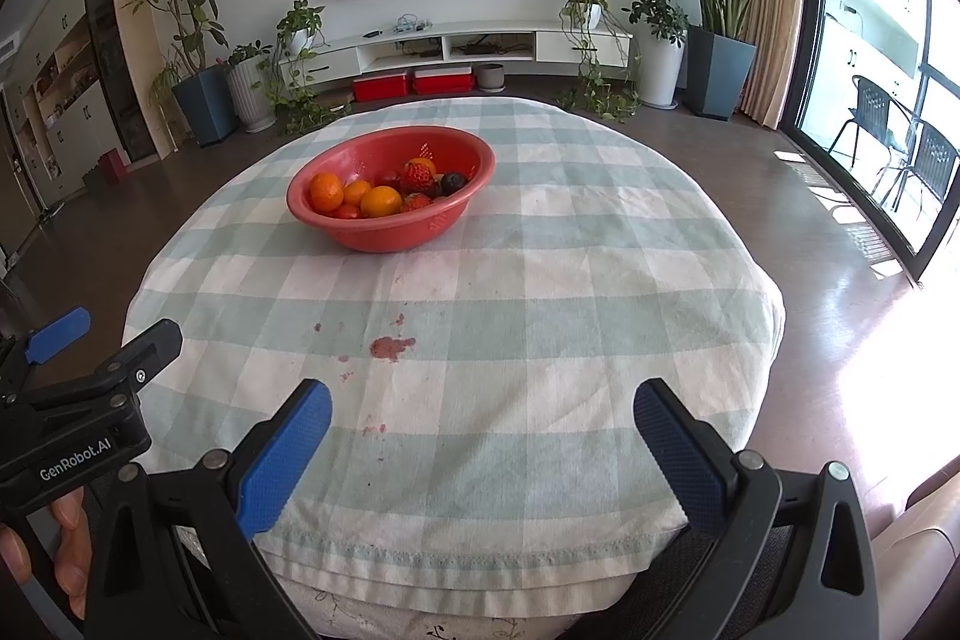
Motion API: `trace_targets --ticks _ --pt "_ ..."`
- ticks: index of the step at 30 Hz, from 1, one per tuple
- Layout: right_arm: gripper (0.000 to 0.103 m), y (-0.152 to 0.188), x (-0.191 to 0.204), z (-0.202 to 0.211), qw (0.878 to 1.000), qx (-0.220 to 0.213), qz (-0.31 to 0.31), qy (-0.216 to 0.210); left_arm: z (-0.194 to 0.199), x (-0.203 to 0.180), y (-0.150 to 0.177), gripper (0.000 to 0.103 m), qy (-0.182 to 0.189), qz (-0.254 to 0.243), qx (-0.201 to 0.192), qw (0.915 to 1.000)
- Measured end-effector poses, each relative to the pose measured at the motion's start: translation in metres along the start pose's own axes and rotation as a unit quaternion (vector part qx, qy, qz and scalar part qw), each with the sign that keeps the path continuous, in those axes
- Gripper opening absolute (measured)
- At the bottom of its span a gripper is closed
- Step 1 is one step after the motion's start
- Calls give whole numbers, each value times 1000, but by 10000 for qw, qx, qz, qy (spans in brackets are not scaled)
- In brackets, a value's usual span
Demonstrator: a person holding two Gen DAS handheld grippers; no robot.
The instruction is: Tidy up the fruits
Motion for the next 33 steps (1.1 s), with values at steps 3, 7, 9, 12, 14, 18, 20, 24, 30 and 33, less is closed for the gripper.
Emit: trace_targets --ticks 3,7,9,12,14,18,20,24,30,33 --pt "103 0 0 0 10000 3 -1 3 -1 0 1 103 6 2 -1 10000" --pt "103 0 0 0 10000 9 1 4 0 0 0 103 3 1 3 10000" --pt "103 0 0 1 10000 7 2 0 0 0 0 103 5 5 4 10000" --pt "103 0 0 1 10000 4 0 3 -1 -1 2 103 10 5 1 10000" --pt "103 -1 0 1 10000 10 1 2 0 0 1 103 6 7 3 10000" --pt "103 -1 0 1 10000 2 3 4 0 0 1 103 10 6 4 10000" --pt "103 -1 0 1 10000 10 4 6 0 0 1 103 9 7 5 10000" --pt "103 -1 0 2 10000 13 4 5 0 0 1 103 10 7 4 10000" --pt "103 -1 0 2 10000 17 6 7 0 0 1 103 13 7 10 10000" --pt "103 -1 0 2 10000 17 5 10 0 0 1 103 13 7 9 10000"
Point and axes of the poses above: each gripper's, at about its wrist camera, not at the fingertips, and z roughly against the way its jaws point, x to its left, y to its underside, the point moved 8 cm from there along -z, roughly the way its jaws point, and after that the axes turned 12 degrees about x, right-handed, at the moved point
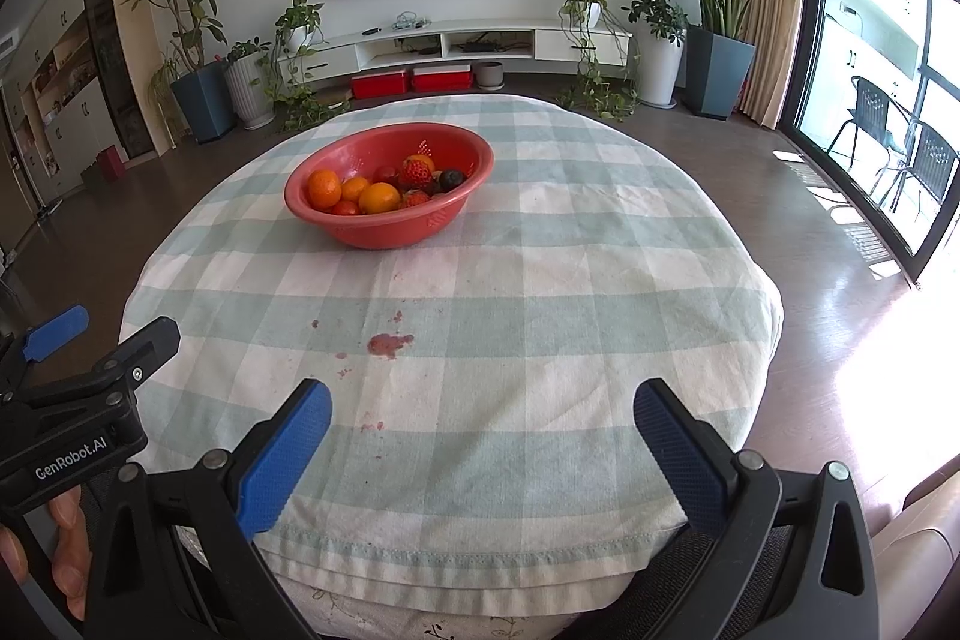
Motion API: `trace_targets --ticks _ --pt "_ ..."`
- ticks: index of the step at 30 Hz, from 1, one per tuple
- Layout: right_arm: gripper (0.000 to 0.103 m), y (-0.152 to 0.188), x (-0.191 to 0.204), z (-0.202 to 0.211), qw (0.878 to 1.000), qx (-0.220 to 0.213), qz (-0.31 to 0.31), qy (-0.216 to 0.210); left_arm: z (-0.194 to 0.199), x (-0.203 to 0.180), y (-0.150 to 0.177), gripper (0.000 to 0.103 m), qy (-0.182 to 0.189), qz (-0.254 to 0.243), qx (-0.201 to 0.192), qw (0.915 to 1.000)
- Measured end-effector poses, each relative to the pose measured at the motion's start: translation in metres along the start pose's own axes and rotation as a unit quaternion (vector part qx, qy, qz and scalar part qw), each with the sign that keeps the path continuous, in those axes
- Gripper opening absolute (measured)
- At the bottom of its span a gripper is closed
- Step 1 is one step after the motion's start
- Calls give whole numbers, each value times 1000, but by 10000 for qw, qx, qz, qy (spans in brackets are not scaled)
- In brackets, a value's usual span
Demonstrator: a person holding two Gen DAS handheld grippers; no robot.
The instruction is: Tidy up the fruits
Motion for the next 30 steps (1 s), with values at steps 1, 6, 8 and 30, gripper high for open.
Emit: trace_targets --ticks 1,6,8,30 --pt "103 0 0 0 10000 -1 0 -2 0 0 0 103 1 1 2 10000" --pt "103 0 0 0 10000 2 1 -3 0 0 0 103 0 4 1 10000" --pt "103 1 0 0 10000 7 4 -2 0 0 1 103 -1 5 0 10000" --pt "103 11 -2 0 10000 71 11 -18 -1 -4 10 103 -7 98 -73 9999"
Point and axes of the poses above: each gripper's, at about its wrist camera, not at the fingertips, and z roughly against the way its jaws point, x to its left, y to its underside, the point moved 8 cm from there along -z, roughly the way its jaws point, and after that the axes turned 12 degrees about x, right-handed, at the moved point
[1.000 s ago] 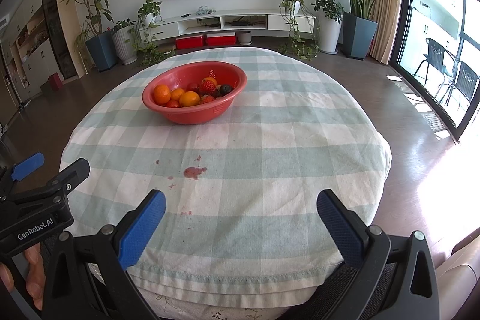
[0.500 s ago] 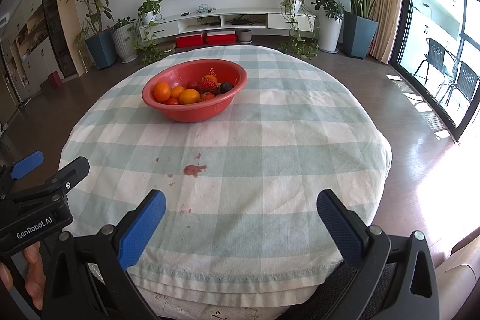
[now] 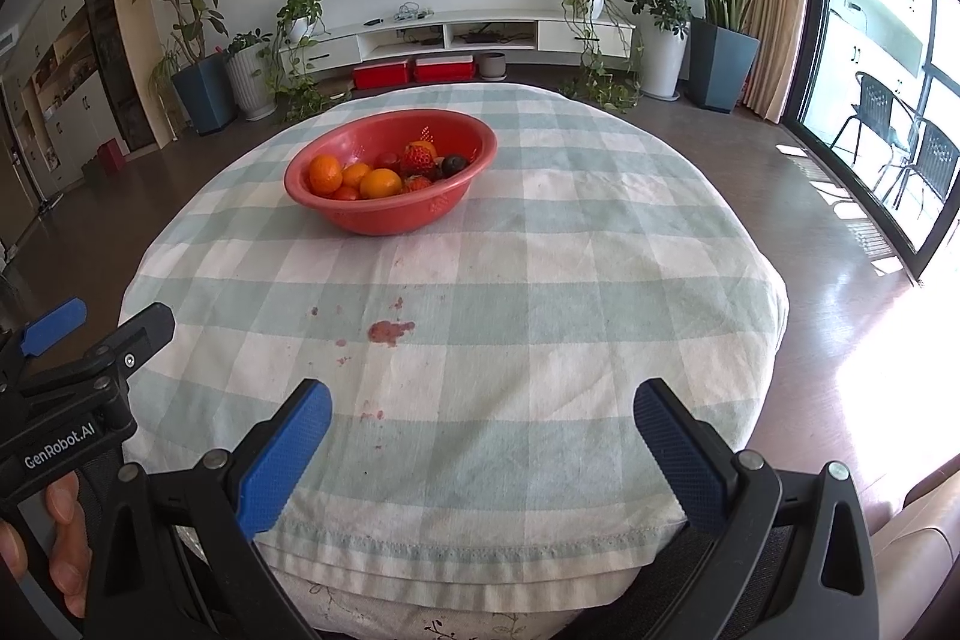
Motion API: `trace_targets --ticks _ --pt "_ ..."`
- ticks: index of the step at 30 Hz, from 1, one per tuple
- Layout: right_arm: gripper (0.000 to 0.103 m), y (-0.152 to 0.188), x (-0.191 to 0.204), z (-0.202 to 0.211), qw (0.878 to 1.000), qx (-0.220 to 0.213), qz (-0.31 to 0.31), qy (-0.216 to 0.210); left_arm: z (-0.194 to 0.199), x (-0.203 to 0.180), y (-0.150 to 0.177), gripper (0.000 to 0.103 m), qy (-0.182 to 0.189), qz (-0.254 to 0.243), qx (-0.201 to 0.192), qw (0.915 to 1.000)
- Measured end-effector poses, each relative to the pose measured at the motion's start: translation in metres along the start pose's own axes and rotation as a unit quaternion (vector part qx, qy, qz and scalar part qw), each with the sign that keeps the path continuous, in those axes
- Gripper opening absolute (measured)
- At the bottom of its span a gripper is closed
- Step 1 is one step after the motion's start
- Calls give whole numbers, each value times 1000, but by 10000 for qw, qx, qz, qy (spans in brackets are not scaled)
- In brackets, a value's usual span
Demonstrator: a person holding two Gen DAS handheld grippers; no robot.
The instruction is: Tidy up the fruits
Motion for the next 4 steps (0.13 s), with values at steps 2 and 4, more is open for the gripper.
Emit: trace_targets --ticks 2,4 --pt "103 0 1 0 10000 2 2 1 0 0 0 103 -35 -10 -8 10000" --pt "103 0 1 0 10000 9 2 -3 1 -2 1 103 -51 -46 -28 10000"
Point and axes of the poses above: each gripper's, at about its wrist camera, not at the fingertips, and z roughly against the way its jaws point, x to its left, y to its underside, the point moved 8 cm from there along -z, roughly the way its jaws point, and after that the axes turned 12 degrees about x, right-handed, at the moved point
